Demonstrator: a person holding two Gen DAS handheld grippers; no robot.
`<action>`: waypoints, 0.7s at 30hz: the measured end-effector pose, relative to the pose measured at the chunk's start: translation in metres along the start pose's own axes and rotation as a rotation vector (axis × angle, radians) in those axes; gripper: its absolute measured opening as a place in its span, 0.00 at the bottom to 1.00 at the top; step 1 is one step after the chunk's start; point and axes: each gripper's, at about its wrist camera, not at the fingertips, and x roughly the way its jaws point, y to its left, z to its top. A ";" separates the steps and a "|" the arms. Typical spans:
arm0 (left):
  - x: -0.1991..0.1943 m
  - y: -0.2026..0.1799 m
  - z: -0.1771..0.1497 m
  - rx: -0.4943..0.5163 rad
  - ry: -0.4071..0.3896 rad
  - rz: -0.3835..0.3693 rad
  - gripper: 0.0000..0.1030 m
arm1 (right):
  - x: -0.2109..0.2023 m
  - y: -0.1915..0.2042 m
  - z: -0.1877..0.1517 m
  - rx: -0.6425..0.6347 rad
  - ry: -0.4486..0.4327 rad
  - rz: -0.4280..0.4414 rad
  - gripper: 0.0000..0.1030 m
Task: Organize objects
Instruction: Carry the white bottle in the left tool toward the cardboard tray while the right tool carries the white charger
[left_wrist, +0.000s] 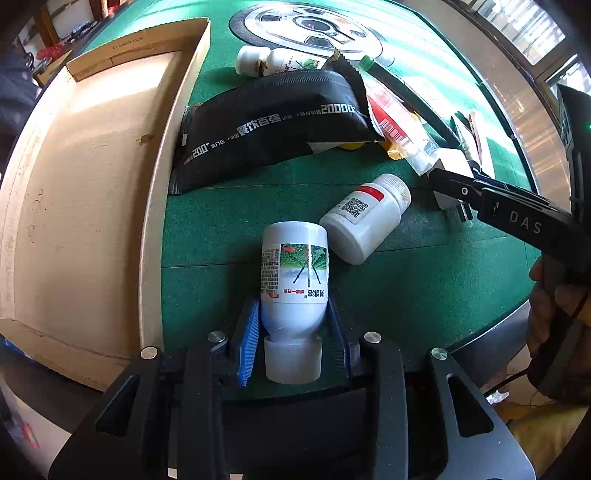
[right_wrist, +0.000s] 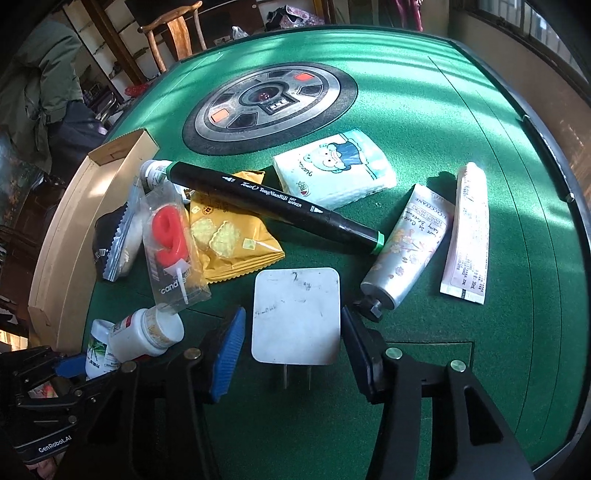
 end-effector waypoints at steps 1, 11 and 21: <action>-0.001 0.002 -0.001 -0.002 0.000 -0.006 0.33 | 0.001 0.003 0.000 -0.024 0.001 -0.032 0.47; -0.009 0.014 -0.002 -0.020 -0.001 -0.055 0.33 | -0.008 0.006 -0.008 -0.077 -0.012 -0.052 0.43; -0.023 0.016 0.002 0.026 0.027 -0.058 0.33 | -0.030 0.017 -0.001 -0.061 -0.039 0.013 0.43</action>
